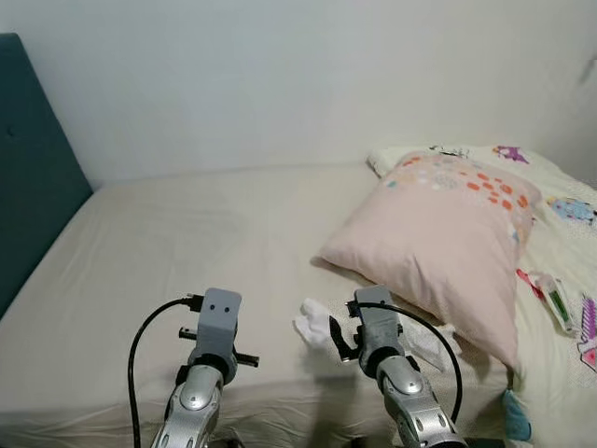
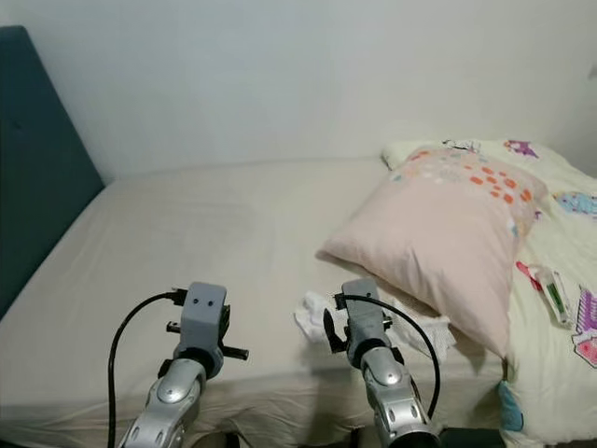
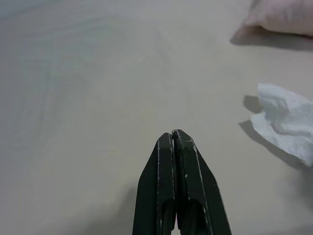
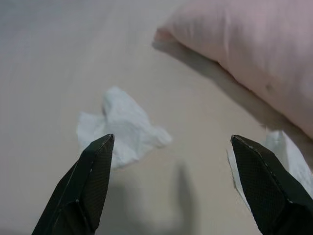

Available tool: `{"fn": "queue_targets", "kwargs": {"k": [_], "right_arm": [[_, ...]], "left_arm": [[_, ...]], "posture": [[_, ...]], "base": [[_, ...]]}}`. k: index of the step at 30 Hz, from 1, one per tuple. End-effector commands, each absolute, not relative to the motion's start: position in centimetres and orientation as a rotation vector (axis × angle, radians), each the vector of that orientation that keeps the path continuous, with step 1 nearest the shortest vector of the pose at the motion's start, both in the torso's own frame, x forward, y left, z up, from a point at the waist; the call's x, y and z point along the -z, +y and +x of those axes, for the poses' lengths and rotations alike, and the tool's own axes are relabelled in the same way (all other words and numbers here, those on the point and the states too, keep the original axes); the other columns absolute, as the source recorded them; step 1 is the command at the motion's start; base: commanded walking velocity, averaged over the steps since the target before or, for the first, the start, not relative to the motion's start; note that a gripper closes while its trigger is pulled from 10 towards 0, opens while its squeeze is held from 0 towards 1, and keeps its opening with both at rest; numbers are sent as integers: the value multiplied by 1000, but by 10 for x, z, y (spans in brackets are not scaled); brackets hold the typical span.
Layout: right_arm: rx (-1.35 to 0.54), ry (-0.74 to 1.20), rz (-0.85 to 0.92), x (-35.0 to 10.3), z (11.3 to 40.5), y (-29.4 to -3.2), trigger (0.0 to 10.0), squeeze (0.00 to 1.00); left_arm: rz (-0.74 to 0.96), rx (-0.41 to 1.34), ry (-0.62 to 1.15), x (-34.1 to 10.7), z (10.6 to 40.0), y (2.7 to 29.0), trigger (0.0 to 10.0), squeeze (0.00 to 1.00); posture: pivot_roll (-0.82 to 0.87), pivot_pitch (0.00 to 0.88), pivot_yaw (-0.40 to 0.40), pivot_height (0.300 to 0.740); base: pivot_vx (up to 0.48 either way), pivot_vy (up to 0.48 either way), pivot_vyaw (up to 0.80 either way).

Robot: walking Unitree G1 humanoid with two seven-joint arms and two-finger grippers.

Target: Clean up the room

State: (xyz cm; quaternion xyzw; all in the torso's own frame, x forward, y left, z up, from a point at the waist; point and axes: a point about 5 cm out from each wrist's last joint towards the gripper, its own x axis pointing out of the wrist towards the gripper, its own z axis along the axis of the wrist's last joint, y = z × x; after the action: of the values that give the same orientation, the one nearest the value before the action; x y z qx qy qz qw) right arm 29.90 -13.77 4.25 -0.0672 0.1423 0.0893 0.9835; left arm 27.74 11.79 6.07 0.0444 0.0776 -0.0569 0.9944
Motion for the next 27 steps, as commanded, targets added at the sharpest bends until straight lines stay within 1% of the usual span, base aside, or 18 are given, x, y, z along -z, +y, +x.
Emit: {"fn": "queue_targets", "kwargs": {"k": [1, 6, 7, 8, 11, 12, 14, 16, 21, 25, 27], "right_arm": [[-196, 290, -128, -44, 301, -133, 10000, 0], [-215, 301, -190, -47, 310, -133, 10000, 0], [-200, 309, -215, -48, 314, -137, 10000, 686], [-181, 317, -227, -49, 318, -141, 10000, 1000], [-147, 319, -214, -52, 324, -147, 10000, 1000], [-121, 329, -197, -54, 330, -153, 10000, 1000], [-110, 336, -184, -55, 334, -156, 10000, 1000], [-110, 337, -180, -55, 334, -156, 10000, 1000], [-72, 395, -185, -58, 344, -169, 10000, 1000], [-66, 402, -192, -59, 346, -171, 10000, 1000], [-30, 423, -205, -61, 349, -175, 10000, 1000]], "left_arm": [[120, 129, 163, -59, 274, 122, 10000, 0], [140, 174, 141, -61, 271, 129, 10000, 0], [131, 196, 120, -64, 269, 131, 10000, 0], [128, 218, 96, -68, 268, 131, 10000, 0], [116, 267, 48, -76, 265, 129, 10000, 0], [115, 328, -6, -85, 260, 124, 10000, 0], [115, 368, -39, -91, 257, 119, 10000, 0], [115, 375, -43, -92, 256, 118, 10000, 0], [109, 476, -80, -103, 244, 104, 10000, 0], [101, 490, -84, -105, 242, 102, 10000, 0], [71, 528, -82, -108, 238, 99, 10000, 0]], "posture": [[-27, 0, -10, 576], [-24, 11, -13, 576], [-20, 17, -18, 576], [-16, 23, -19, 576], [-10, 32, -24, 576], [-5, 38, -26, 576], [-1, 46, -27, 576], [-1, 46, -27, 576], [17, 75, -35, 576], [18, 80, -39, 576], [12, 82, -41, 576]], "base": [[0, 0, 0], [0, 0, 0], [0, 0, 0], [0, 0, 0], [0, 0, 0], [0, 0, 0], [0, 0, 0], [0, 0, 0], [0, 0, 0], [0, 0, 0], [0, 0, 0]]}}
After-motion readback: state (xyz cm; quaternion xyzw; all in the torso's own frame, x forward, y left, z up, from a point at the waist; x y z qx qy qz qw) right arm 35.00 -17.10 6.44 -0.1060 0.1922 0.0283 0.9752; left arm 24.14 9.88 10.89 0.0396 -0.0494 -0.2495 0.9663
